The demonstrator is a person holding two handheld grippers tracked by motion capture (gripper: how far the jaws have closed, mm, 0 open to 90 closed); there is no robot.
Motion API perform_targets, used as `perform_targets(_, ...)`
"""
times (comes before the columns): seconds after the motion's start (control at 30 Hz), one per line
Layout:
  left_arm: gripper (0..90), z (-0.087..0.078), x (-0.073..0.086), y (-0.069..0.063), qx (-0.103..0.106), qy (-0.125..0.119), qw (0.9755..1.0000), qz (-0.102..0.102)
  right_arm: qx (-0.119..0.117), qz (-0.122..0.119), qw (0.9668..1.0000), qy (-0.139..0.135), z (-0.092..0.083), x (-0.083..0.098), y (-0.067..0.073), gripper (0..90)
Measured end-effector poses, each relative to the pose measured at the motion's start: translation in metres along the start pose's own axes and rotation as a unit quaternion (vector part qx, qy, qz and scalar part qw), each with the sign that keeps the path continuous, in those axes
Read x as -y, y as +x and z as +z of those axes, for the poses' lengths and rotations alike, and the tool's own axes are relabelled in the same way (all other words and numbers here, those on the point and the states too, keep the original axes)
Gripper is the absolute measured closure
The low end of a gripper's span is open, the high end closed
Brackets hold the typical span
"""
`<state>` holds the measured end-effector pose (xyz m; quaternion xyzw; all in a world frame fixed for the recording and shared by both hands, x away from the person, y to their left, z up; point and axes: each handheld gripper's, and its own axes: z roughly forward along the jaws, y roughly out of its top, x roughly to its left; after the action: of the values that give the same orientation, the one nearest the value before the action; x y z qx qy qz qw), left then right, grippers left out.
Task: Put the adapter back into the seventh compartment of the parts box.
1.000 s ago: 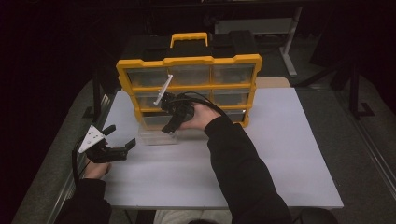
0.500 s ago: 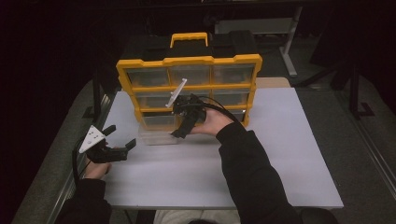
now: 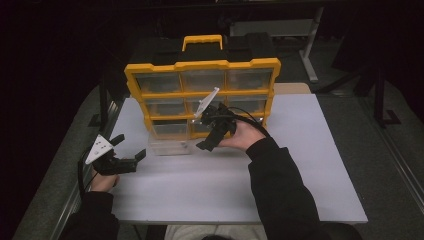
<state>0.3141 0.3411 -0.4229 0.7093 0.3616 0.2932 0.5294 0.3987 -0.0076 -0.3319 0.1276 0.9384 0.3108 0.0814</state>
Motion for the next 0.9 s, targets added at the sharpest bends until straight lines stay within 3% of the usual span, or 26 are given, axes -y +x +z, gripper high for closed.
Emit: perform_targets(0.9,0.0,-0.001,0.000,-0.001,-0.003,0.001,1.0000,0.000,0.025,0.060,0.9977,-0.020,-0.026,0.069,-0.009,0.0)
